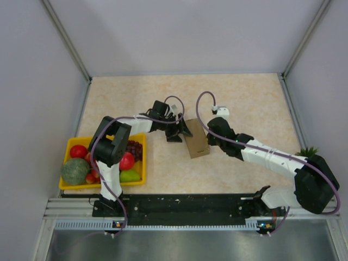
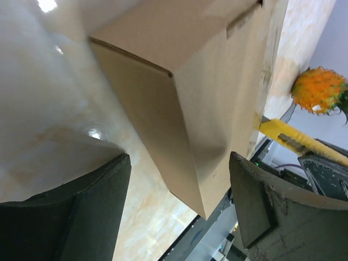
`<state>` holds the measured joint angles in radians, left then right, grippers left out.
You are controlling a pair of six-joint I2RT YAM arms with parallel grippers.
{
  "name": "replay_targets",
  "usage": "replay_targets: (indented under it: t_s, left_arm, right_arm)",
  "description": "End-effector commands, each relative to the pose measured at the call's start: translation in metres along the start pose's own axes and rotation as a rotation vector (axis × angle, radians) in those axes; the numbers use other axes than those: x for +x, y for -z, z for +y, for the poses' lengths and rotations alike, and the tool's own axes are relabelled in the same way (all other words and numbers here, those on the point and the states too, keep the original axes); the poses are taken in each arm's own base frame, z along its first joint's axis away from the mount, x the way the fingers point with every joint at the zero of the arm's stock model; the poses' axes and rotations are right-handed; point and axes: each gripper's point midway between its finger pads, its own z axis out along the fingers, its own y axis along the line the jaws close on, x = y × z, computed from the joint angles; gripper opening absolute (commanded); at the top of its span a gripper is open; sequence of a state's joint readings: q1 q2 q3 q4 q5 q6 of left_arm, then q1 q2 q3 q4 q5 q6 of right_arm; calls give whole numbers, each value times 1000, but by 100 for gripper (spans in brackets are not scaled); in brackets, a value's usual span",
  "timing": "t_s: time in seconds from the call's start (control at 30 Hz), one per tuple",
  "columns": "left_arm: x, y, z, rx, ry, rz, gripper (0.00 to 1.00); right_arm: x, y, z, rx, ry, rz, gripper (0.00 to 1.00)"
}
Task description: Unpack the express box
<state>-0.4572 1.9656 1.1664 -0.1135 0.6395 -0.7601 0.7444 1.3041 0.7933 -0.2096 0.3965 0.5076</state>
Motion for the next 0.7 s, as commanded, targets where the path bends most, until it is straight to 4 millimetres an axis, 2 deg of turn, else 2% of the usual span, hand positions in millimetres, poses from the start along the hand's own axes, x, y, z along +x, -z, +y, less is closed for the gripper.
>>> replay_targets:
  t_s: [0.0, 0.1, 0.2, 0.23, 0.27, 0.3, 0.37, 0.67]
  left_arm:
    - [28, -4, -6, 20, -35, 74, 78]
    - [30, -9, -5, -2, -1, 80, 78]
    - [31, -13, 7, -68, 48, 90, 70]
    - [29, -13, 9, -93, 51, 84, 64]
    - [29, -14, 15, -119, 55, 86, 55]
    - [32, -12, 27, -181, 63, 89, 51]
    - [32, -11, 33, -214, 64, 90, 41]
    - [39, -7, 59, -328, 68, 92, 35]
  right_arm:
    - [-6, 1, 13, -17, -18, 5, 0]
    - [-3, 0, 14, -19, -14, 11, 0]
    - [0, 1, 15, -21, -7, 17, 0]
    - [1, 1, 14, -20, -1, 16, 0]
    - [1, 1, 12, -11, 2, 12, 0]
    - [-1, 3, 10, -7, 7, 6, 0]
    - [-1, 3, 5, 9, 18, 0, 0]
    - [-3, 13, -9, 50, 49, -20, 0]
